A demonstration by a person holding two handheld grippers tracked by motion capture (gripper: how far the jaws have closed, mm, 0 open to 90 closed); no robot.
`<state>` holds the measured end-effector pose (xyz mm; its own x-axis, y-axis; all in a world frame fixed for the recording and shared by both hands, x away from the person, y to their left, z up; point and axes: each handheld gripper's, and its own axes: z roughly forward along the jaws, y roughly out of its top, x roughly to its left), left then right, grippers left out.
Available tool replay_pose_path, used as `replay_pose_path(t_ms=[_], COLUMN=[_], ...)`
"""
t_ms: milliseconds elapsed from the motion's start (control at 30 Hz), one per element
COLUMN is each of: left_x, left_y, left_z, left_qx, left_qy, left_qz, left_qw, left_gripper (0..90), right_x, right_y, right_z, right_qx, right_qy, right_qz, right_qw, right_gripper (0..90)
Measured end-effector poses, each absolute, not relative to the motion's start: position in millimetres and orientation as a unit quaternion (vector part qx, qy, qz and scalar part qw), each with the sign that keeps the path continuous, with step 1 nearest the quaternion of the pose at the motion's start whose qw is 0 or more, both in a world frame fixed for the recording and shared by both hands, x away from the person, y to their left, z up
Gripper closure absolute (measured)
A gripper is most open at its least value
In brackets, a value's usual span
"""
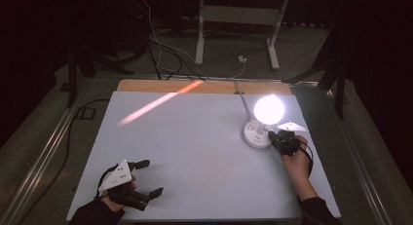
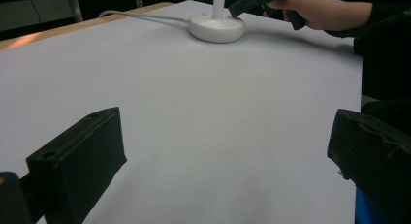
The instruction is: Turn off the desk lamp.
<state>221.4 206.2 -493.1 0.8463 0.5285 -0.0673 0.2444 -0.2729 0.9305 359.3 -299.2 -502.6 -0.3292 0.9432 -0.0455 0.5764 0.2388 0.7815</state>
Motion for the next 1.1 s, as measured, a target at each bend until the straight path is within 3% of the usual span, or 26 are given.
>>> replay_pose_path(t_ms=[433, 567, 733, 1000, 1067, 1100], left_x=[221.8, 221.5, 221.3, 221.3, 221.4, 221.3], left_y=[206.9, 207.4, 207.4, 207.6, 207.8, 207.7], left_z=[-492.8, -492.6, -492.6, -492.1, -492.2, -492.4], left_qx=[0.786, 0.785, 0.786, 0.785, 0.785, 0.785], left_qy=[0.247, 0.247, 0.247, 0.246, 0.248, 0.248], left_qz=[0.13, 0.131, 0.131, 0.132, 0.131, 0.131], left_qw=[0.552, 0.552, 0.551, 0.552, 0.553, 0.552], left_gripper=[0.7, 0.6, 0.7, 0.7, 0.6, 0.7], right_x=[350.9, 346.4, 340.6, 332.3, 331.9, 331.5], right_y=[-299.6, -298.4, -295.6, -289.1, -287.5, -286.7], right_z=[-488.0, -484.1, -482.4, -482.6, -483.8, -484.5], right_qx=[0.503, 0.495, 0.471, 0.437, 0.431, 0.426], right_qy=[0.732, 0.733, 0.742, 0.764, 0.772, 0.778], right_qz=[0.367, 0.374, 0.387, 0.398, 0.392, 0.389], right_qw=[0.276, 0.28, 0.28, 0.26, 0.254, 0.248], right_gripper=[88.3, 82.5, 67.3, 25.7, 11.0, 9.7])
